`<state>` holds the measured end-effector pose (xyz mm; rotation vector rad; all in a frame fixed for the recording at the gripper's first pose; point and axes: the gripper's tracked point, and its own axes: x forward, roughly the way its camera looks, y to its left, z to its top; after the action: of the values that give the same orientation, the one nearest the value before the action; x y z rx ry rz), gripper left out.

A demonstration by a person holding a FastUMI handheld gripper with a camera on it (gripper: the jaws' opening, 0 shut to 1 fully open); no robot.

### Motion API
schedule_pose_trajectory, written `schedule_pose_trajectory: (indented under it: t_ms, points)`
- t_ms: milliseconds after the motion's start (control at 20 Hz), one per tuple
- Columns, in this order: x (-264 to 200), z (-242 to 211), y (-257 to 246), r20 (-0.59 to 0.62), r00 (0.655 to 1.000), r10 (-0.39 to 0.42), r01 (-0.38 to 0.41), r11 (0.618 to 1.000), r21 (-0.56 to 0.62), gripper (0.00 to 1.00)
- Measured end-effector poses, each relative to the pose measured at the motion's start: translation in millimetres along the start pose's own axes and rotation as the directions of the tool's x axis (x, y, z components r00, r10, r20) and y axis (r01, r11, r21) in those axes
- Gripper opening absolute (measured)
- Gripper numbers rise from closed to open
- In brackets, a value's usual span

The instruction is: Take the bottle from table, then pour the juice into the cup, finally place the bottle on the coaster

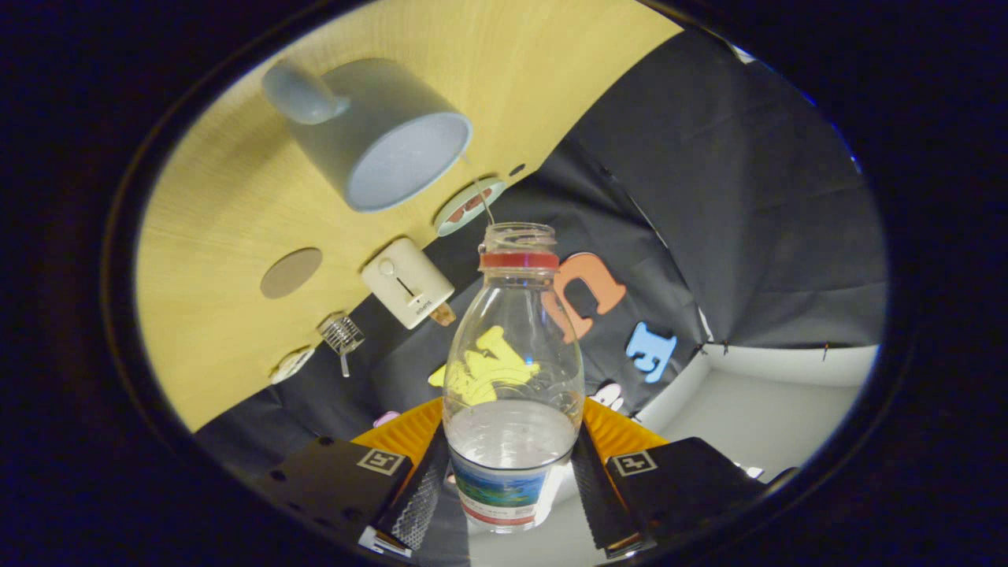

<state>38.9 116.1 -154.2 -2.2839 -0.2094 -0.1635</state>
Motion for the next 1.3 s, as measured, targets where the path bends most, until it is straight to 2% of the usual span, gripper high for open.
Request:
schedule_pose_trajectory:
  t_ms: [100, 250, 350, 450, 650, 800, 1000, 1200, 1300]
  points:
    - [0.8, -12.4, -5.2, -0.053, 0.999, -0.002, 0.009, 0.991, 0.135, 0.8]
    - [-9.9, -11.1, -9.1, -0.05, 0.999, 0.011, 0.005, 0.949, 0.316, 0.8]
    - [-11.1, -14.7, -8.6, -0.052, 0.998, 0.036, -0.01, 0.903, 0.43, 0.8]
    - [-11.8, -19.6, -8.2, -0.063, 0.996, 0.067, -0.02, 0.827, 0.561, 0.8]
    - [-12.1, -33.1, -9.0, -0.113, 0.988, 0.109, 0.024, 0.608, 0.794, 0.8]
    - [-14.2, -40.1, 8.6, -0.124, 0.974, 0.188, 0.03, 0.435, 0.9, 0.81]
    - [-5.7, -46.1, 0.8, -0.115, 0.976, 0.183, 0.072, 0.226, 0.972, 0.81]
    - [13.8, -35.8, 22.3, -0.045, 0.974, 0.223, 0.056, -0.043, 0.998, 0.81]
    - [24.8, -36.8, 32.2, -0.021, 0.97, 0.24, 0.056, -0.143, 0.988, 0.81]
